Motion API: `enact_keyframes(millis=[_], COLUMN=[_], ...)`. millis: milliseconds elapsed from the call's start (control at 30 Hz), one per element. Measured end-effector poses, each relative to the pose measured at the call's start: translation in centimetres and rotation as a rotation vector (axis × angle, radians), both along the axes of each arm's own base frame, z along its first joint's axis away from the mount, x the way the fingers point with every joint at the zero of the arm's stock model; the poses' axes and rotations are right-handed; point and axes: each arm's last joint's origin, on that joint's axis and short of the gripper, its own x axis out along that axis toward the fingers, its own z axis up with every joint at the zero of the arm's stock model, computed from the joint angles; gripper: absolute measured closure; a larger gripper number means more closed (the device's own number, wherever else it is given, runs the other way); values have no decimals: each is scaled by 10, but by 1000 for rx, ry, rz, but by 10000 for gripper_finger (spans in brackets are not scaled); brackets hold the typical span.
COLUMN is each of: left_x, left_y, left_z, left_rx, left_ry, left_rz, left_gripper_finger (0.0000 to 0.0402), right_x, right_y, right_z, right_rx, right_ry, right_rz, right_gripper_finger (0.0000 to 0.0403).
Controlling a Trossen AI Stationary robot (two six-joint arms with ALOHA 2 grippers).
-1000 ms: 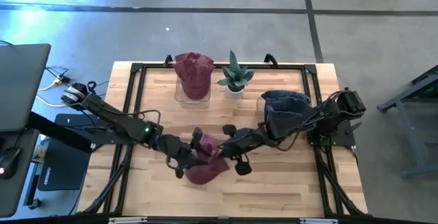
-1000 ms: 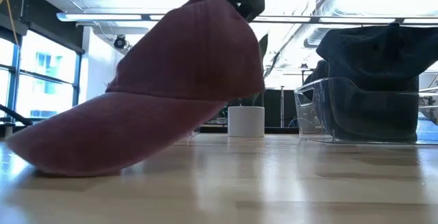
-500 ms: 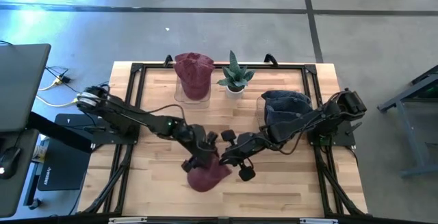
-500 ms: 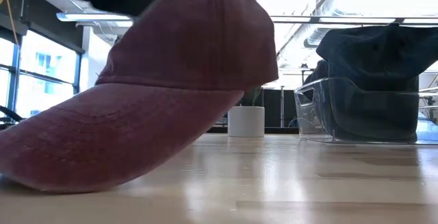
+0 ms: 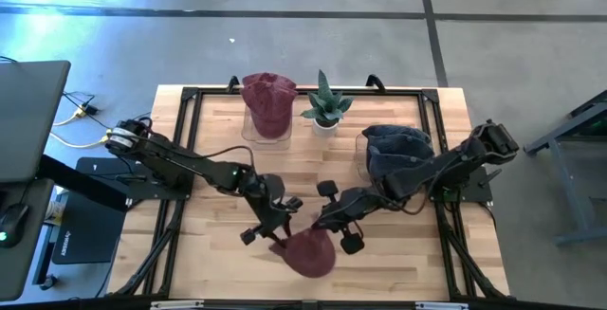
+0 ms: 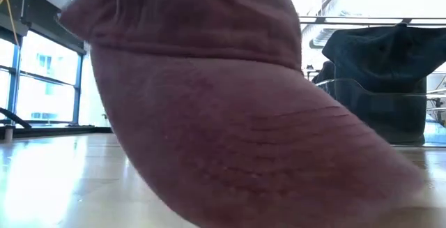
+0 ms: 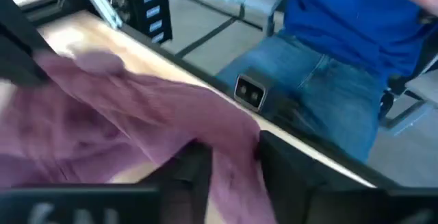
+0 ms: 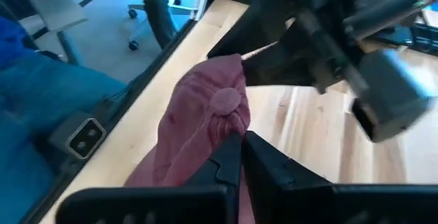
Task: Pick & Place hat
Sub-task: Put the red cap into the left transparent bin
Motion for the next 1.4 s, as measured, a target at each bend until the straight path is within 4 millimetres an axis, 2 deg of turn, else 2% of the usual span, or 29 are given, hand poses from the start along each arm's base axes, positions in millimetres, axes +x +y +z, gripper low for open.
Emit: enact_keyframes(millis=[200, 267, 467, 600, 767, 933, 1033, 1200, 1300, 1400], left_x=[3, 3, 3, 3, 3, 3, 3, -2, -7, -11], left_y=[-1, -1, -1, -1, -1, -1, 0, 2, 3, 0], left_z=[7, 7, 7, 7, 7, 6, 5, 10, 9, 20], left_rx=[-11, -13, -12, -12, -10, 6, 16, 35, 59, 49], left_ry=[-17, -14, -14, -15, -15, -16, -6, 11, 41, -2], left_rz=[-11, -12, -9, -9, -5, 20, 33, 55, 70, 59], left_gripper_finger=[377, 394, 394, 399, 398, 397, 397, 397, 397, 397], right_x=[-3, -3, -3, -7, -2, 10, 22, 23, 19, 18], right_y=[5, 5, 4, 1, -17, -34, -34, -14, 1, 14], right_z=[-3, -3, -4, -10, -16, -29, -42, -54, -54, -51], right_rx=[4, 9, 46, 17, 2, 44, 171, 361, 357, 332], right_ry=[11, 12, 40, 110, 162, 212, 224, 282, 292, 255], right_rz=[21, -2, -5, -19, -62, 40, 209, 489, 496, 451], right_gripper_finger=[364, 352, 306, 255, 180, 131, 124, 133, 147, 178])
